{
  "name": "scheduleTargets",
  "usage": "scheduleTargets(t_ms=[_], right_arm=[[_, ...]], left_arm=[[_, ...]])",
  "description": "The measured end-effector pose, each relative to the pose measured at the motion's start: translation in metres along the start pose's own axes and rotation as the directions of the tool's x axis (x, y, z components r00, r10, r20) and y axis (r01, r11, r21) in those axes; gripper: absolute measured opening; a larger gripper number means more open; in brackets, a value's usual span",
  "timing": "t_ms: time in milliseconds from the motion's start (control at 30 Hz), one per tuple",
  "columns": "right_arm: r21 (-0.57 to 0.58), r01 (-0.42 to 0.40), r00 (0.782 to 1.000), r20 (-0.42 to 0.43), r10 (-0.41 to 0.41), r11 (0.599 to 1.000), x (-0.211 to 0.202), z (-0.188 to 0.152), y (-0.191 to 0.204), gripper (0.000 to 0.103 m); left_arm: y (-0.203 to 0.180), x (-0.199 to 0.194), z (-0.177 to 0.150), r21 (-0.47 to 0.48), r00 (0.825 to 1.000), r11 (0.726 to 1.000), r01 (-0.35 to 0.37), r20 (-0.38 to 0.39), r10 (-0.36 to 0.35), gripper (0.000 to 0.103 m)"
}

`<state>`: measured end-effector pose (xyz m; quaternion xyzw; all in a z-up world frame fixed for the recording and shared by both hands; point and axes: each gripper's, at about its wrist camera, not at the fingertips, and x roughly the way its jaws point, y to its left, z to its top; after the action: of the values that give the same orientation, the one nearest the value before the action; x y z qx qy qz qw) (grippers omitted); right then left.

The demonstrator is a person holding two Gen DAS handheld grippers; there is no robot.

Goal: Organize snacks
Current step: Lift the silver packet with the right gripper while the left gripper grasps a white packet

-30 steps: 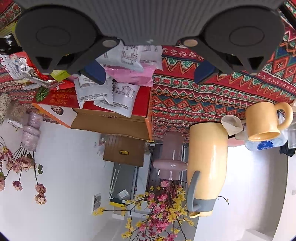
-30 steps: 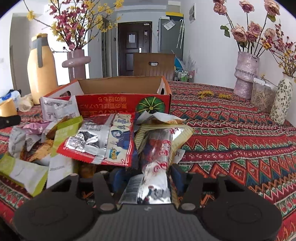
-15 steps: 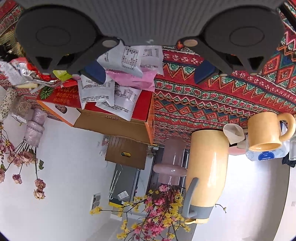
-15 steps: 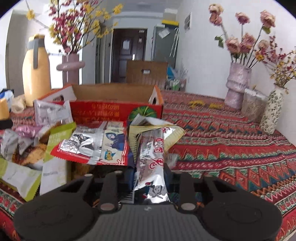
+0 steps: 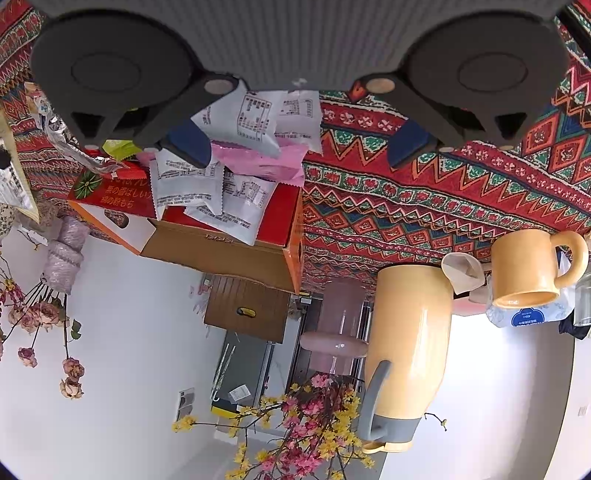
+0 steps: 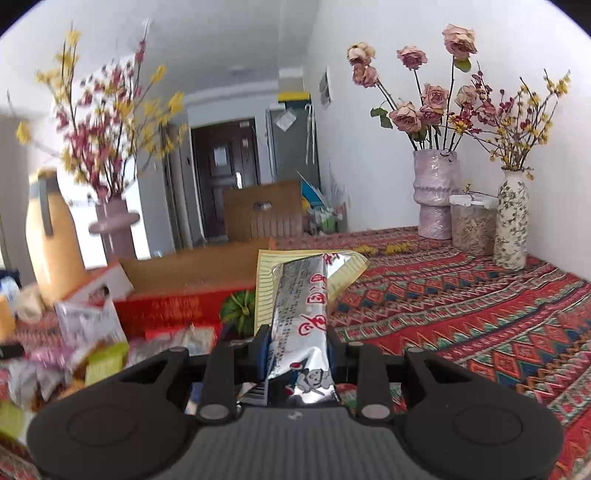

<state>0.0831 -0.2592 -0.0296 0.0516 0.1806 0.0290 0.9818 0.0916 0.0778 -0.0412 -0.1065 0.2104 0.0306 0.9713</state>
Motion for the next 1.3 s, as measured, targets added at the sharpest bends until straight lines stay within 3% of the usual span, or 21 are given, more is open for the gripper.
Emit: scheduleTargets(t_ms=[267, 500, 833, 1133, 1300], right_arm=[[0.075, -0.069, 0.997, 0.037, 0.066, 0.995, 0.033, -0.015, -0.002, 0.028], [0.056, -0.088, 0.996, 0.035, 0.086, 0.995, 0.038, -0.019, 0.001, 0.028], [0.068, -0.111, 0.993, 0.057, 0.107, 0.991, 0.035, -0.020, 0.000, 0.028], [0.070, -0.132, 0.989, 0.077, 0.127, 0.989, 0.032, -0.021, -0.002, 0.028], [0.070, -0.140, 0.987, 0.085, 0.134, 0.988, 0.031, -0.021, -0.002, 0.028]], left_arm=[[0.001, 0.002, 0.000, -0.006, 1.000, 1.000, -0.004, -0.008, 0.004, 0.103], [0.002, 0.003, 0.001, -0.015, 1.000, 1.000, -0.010, -0.022, 0.009, 0.103], [-0.015, -0.004, 0.003, 0.061, 0.993, 0.998, 0.025, -0.117, -0.018, 0.103], [-0.030, 0.007, -0.002, 0.107, 0.982, 0.993, -0.039, -0.180, 0.058, 0.103], [-0.037, 0.010, -0.005, 0.116, 0.977, 0.993, -0.036, -0.204, 0.059, 0.085]])
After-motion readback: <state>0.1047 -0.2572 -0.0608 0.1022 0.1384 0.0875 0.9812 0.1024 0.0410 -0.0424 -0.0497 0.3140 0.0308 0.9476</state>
